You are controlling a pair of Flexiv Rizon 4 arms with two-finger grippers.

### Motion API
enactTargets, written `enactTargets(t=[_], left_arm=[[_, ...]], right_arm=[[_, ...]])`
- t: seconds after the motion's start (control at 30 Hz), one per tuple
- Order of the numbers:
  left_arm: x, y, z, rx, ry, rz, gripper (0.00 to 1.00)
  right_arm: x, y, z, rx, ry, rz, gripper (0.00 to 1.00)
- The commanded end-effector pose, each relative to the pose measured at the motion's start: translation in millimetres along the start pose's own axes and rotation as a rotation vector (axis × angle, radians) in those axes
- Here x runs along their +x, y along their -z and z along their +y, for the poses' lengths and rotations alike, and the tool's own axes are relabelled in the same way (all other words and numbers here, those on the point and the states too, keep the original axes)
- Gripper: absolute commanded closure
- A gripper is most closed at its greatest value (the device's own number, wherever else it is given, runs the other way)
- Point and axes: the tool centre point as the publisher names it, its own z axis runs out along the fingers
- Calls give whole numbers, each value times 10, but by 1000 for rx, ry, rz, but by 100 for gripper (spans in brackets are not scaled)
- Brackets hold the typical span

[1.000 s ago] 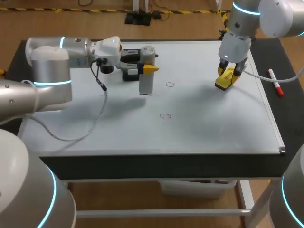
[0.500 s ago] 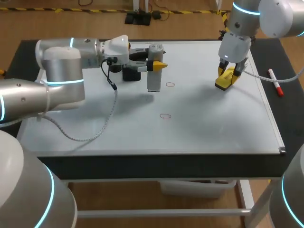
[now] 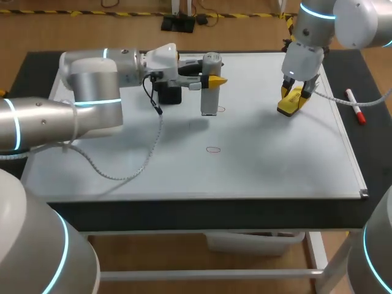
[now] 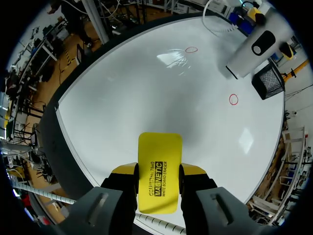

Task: Pick up the inspection probe, press it on each red-marked spot on the whiteboard one by one, put down the probe, pick up the eraser, and wipe off all the red marks.

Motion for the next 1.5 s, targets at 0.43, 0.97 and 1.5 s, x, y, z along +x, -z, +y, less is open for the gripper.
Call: enactTargets(t=[0.43, 0.97, 1.5], left_arm=[[-312, -273, 147, 17, -5, -9, 100], [-493, -305, 276, 26, -5, -12, 100], [-521, -333, 328, 20, -7, -9, 100]], right_arm=[[-5, 9, -9, 1, 1, 4, 100], [-5, 9, -9, 1, 1, 4, 100], [-5, 9, -9, 1, 1, 4, 100]])
